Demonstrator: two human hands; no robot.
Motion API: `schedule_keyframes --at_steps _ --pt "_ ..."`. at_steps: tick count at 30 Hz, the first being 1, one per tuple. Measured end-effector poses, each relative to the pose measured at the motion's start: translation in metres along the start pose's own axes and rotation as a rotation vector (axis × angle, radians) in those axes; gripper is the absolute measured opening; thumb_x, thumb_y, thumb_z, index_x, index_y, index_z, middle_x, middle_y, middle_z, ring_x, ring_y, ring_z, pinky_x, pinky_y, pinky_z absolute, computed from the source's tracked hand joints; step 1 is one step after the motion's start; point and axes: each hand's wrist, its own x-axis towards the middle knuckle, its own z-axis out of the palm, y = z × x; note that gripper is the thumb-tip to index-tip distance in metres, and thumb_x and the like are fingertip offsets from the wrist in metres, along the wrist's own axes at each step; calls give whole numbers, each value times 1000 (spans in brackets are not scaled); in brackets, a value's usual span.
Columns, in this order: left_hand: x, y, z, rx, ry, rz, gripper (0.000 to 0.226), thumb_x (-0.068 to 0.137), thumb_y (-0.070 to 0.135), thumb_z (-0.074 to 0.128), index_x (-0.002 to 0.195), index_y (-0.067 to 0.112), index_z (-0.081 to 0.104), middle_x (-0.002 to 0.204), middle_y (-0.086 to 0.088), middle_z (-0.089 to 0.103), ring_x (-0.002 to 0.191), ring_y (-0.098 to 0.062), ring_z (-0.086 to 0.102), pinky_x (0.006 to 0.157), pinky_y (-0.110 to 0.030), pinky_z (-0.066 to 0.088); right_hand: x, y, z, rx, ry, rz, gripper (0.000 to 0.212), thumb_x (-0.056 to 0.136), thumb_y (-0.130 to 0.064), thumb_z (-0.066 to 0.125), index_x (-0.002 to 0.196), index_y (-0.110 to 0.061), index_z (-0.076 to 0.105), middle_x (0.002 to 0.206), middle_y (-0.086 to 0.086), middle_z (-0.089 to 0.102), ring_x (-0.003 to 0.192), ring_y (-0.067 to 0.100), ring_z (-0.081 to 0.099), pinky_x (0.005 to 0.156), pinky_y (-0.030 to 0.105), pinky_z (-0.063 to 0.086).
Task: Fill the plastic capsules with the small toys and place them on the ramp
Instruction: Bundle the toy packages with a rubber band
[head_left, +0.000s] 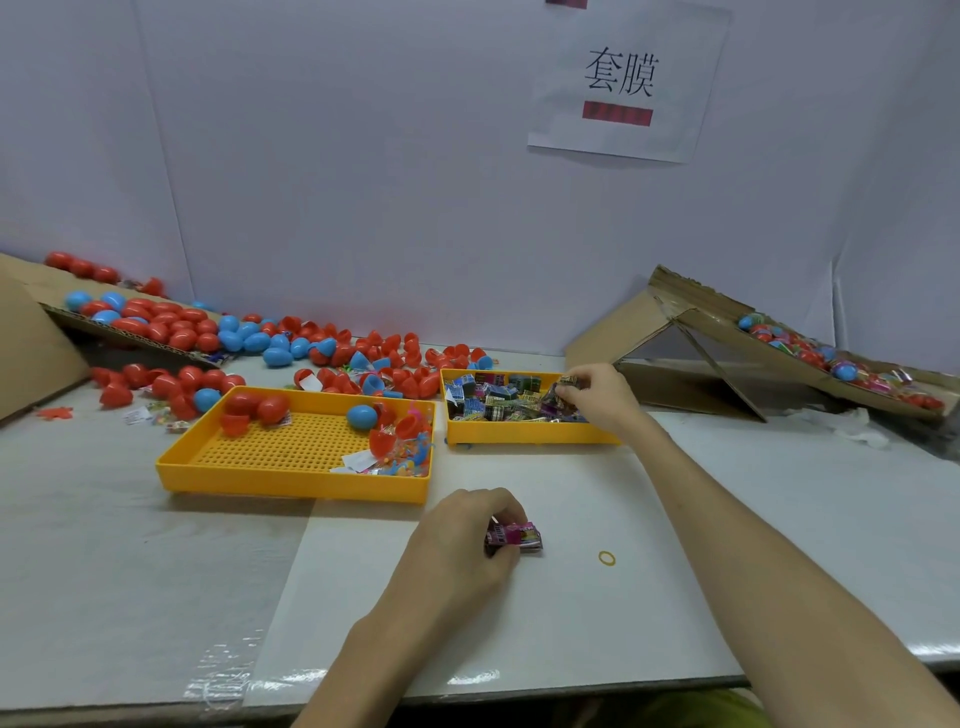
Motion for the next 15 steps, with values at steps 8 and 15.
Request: schedule_keyframes --at_steps 8,15 --pt "0 0 0 5 -13 -13 21 84 14 62 98 29 67 97 14 66 96 -8 56 83 -31 48 2 3 0 95 123 45 22 96 -23 64 106 -5 71 97 13 69 90 28 61 73 33 42" --pt "-1 1 0 12 -12 -14 22 85 14 62 100 28 67 98 12 66 96 -10 54 84 -32 47 2 2 -1 228 218 47 12 98 -18 60 96 -8 68 101 20 69 86 29 65 79 39 51"
